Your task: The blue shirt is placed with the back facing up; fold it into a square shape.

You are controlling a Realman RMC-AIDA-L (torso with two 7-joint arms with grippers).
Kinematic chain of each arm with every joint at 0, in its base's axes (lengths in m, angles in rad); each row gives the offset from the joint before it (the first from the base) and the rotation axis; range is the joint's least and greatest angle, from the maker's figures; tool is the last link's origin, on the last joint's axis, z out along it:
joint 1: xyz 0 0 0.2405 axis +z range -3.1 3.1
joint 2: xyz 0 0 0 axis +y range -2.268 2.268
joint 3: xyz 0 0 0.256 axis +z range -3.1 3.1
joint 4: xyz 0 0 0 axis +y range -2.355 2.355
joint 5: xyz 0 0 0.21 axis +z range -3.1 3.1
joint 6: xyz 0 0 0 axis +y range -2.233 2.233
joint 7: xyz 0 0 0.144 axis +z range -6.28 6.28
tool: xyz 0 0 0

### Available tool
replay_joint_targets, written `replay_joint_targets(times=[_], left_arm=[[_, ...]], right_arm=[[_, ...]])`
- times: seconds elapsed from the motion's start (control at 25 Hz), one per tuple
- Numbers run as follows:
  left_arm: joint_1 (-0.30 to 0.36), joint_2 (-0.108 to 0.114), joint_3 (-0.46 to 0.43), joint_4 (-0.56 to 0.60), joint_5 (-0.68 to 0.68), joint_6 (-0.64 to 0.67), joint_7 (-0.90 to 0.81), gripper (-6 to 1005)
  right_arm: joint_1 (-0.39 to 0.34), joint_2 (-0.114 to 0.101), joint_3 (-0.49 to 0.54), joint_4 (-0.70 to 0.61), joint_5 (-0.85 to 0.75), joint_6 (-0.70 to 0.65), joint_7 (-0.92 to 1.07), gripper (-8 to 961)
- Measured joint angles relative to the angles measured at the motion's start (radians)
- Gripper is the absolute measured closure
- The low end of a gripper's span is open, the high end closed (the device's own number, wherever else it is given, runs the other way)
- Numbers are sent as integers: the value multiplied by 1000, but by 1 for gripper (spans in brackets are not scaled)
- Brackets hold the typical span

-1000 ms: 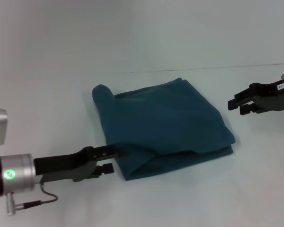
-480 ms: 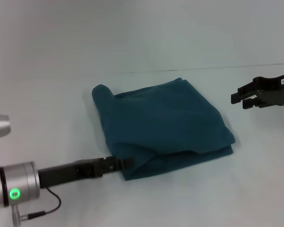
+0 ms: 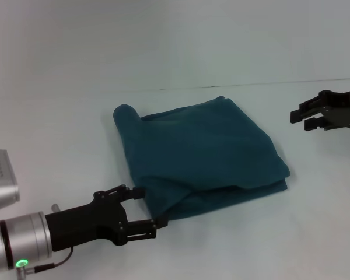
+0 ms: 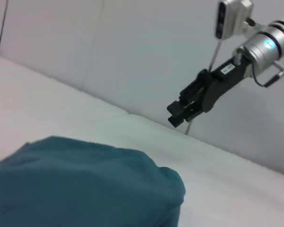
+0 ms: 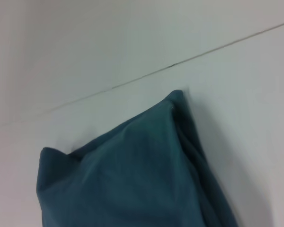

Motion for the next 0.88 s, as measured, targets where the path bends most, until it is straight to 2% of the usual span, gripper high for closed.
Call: replay_joint_targets(times=[0.32, 0.88], left_arm=[[1, 1, 8, -25, -4, -33, 217, 106], [-14, 1, 44, -21, -5, -73, 233, 107]], right_arm=[[-7, -17, 58, 39, 0, 0, 1, 507], [-8, -20, 67, 52, 0, -2, 2, 508]])
